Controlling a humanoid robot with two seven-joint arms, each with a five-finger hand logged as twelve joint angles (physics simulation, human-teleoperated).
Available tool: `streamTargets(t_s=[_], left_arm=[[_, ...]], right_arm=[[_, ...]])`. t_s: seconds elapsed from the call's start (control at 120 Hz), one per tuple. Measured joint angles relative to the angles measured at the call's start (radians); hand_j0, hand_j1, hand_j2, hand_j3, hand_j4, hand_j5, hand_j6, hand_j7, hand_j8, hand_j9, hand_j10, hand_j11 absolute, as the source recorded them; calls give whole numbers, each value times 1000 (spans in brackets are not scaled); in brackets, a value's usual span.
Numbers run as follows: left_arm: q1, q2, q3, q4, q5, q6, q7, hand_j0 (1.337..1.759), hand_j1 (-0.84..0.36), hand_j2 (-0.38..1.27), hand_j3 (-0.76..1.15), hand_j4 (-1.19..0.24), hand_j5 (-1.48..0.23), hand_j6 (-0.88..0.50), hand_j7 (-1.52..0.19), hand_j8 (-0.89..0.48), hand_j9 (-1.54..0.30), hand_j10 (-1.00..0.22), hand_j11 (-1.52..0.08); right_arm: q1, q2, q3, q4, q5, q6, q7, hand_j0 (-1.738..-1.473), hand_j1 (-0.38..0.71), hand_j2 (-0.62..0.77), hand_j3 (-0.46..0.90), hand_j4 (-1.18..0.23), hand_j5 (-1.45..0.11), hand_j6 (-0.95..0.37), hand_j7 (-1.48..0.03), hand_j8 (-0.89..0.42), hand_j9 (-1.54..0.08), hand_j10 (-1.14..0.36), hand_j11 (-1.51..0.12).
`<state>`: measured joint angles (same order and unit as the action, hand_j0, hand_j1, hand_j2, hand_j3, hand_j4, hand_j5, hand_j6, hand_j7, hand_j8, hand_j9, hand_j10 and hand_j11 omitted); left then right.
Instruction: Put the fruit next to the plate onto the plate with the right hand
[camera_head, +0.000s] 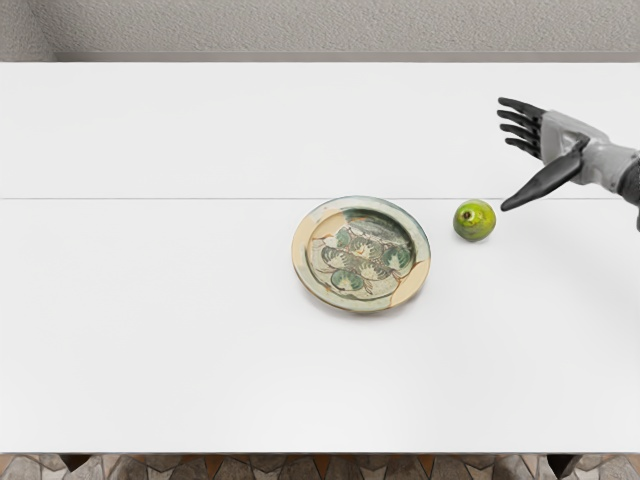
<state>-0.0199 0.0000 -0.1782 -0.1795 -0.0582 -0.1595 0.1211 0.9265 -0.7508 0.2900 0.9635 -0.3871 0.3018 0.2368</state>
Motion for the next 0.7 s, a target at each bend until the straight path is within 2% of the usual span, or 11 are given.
streamTargets(t_s=[0.133,0.25,0.433,0.7], left_arm=[[0,0,0,0,0,0,0,1658,348,0,0,-1,-1,-1,-1,-1,-1,-1,-1],[0,0,0,0,0,0,0,1658,348,0,0,-1,-1,-1,-1,-1,-1,-1,-1],[0,0,0,0,0,0,0,1658,348,0,0,-1,-1,-1,-1,-1,-1,-1,-1],[0,0,0,0,0,0,0,1658,348,0,0,-1,-1,-1,-1,-1,-1,-1,-1]], right_arm=[[-30,11,-1,-8,-59,-35,81,-1658,-349,3,0,-1,0,-1,0,-1,0,0,0],[-62,29,-2,-12,-105,-56,119,-1658,-349,3,0,-1,0,-1,0,-1,0,0,0],[-104,69,-3,-14,-148,-119,137,-1658,-347,3,0,-3,-3,-4,-2,-3,-3,-3,-2],[-149,99,-8,-24,-172,-263,140,-1658,-247,-14,0,-88,-113,-89,-113,-88,-113,-88,-113]])
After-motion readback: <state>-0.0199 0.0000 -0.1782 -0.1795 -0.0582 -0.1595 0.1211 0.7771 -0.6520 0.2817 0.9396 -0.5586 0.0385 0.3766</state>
